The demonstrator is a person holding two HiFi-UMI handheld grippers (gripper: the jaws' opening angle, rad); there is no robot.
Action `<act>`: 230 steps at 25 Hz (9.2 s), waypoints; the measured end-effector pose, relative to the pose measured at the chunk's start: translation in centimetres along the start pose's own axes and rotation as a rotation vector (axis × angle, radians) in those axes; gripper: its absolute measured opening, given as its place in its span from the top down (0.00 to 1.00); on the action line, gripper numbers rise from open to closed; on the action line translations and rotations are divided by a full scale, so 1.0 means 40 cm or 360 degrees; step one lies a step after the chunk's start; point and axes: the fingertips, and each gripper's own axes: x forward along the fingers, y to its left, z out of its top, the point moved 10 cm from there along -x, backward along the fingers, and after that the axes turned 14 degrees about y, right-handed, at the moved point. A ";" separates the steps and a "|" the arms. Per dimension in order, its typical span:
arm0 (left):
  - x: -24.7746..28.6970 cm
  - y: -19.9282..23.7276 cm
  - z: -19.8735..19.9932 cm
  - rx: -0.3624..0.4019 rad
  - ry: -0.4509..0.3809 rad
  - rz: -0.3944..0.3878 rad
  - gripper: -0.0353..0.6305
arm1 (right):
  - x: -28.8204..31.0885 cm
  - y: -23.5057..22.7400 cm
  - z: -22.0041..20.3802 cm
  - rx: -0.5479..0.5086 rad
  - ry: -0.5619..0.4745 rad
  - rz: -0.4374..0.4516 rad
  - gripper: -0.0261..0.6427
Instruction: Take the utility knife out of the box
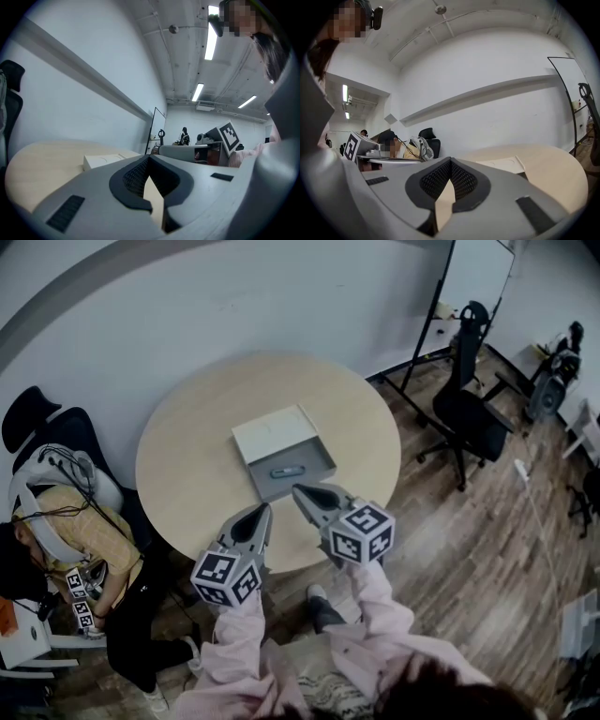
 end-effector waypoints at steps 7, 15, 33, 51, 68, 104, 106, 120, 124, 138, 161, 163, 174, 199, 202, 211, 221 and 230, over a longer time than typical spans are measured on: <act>0.075 0.030 0.011 -0.0066 0.0043 0.0001 0.93 | 0.046 -0.076 0.016 0.0031 0.0067 0.0050 0.96; 0.138 0.056 0.017 -0.0117 0.0087 0.0052 0.93 | 0.094 -0.146 0.033 0.0029 0.0131 0.0128 0.96; 0.243 0.122 0.011 -0.0229 0.0158 0.0164 0.93 | 0.221 -0.262 0.053 -0.0035 0.0310 0.0273 0.96; 0.292 0.217 -0.038 -0.0424 0.0306 0.0100 0.93 | 0.352 -0.305 0.033 -0.0082 0.0593 0.0306 0.96; 0.345 0.279 -0.076 -0.0562 0.0469 0.0024 0.93 | 0.459 -0.347 0.025 -0.0290 0.1019 0.0426 0.96; 0.379 0.297 -0.120 -0.0769 0.0589 -0.0079 0.93 | 0.529 -0.389 -0.046 -0.0690 0.1533 0.0283 0.88; 0.379 0.298 -0.122 -0.0771 0.0592 -0.0082 0.93 | 0.532 -0.387 -0.047 -0.0706 0.1543 0.0278 0.85; 0.381 0.301 -0.127 -0.0795 0.0603 -0.0080 0.93 | 0.535 -0.373 -0.072 -0.0851 0.1712 0.0276 0.71; 0.378 0.305 -0.130 -0.0802 0.0611 -0.0067 0.93 | 0.543 -0.367 -0.081 -0.0847 0.1714 0.0328 0.68; 0.378 0.319 -0.141 -0.0828 0.0615 -0.0065 0.93 | 0.559 -0.359 -0.114 -0.0968 0.1792 0.0306 0.68; 0.383 0.317 -0.139 -0.0839 0.0603 -0.0073 0.93 | 0.554 -0.341 -0.125 -0.1088 0.1840 0.0310 0.75; 0.382 0.315 -0.139 -0.0838 0.0605 -0.0074 0.93 | 0.554 -0.341 -0.125 -0.1091 0.1833 0.0314 0.75; 0.369 0.310 -0.143 -0.0833 0.0608 -0.0069 0.93 | 0.547 -0.336 -0.115 -0.1050 0.1739 0.0321 0.75; 0.329 0.280 -0.132 -0.0764 0.0553 -0.0104 0.93 | 0.446 -0.345 -0.067 -0.0704 0.1299 0.0263 0.75; 0.322 0.276 -0.129 -0.0747 0.0522 -0.0097 0.93 | 0.433 -0.349 -0.064 -0.0655 0.1215 0.0252 0.75; 0.316 0.259 -0.113 -0.0697 0.0426 -0.0086 0.93 | 0.382 -0.337 -0.052 -0.0452 0.0948 0.0324 0.75; 0.300 0.241 -0.082 -0.0618 0.0337 -0.0063 0.93 | 0.339 -0.321 -0.036 -0.0263 0.0706 0.0376 0.75; 0.282 0.226 -0.061 -0.0559 0.0256 -0.0046 0.93 | 0.302 -0.311 -0.022 -0.0135 0.0538 0.0406 0.75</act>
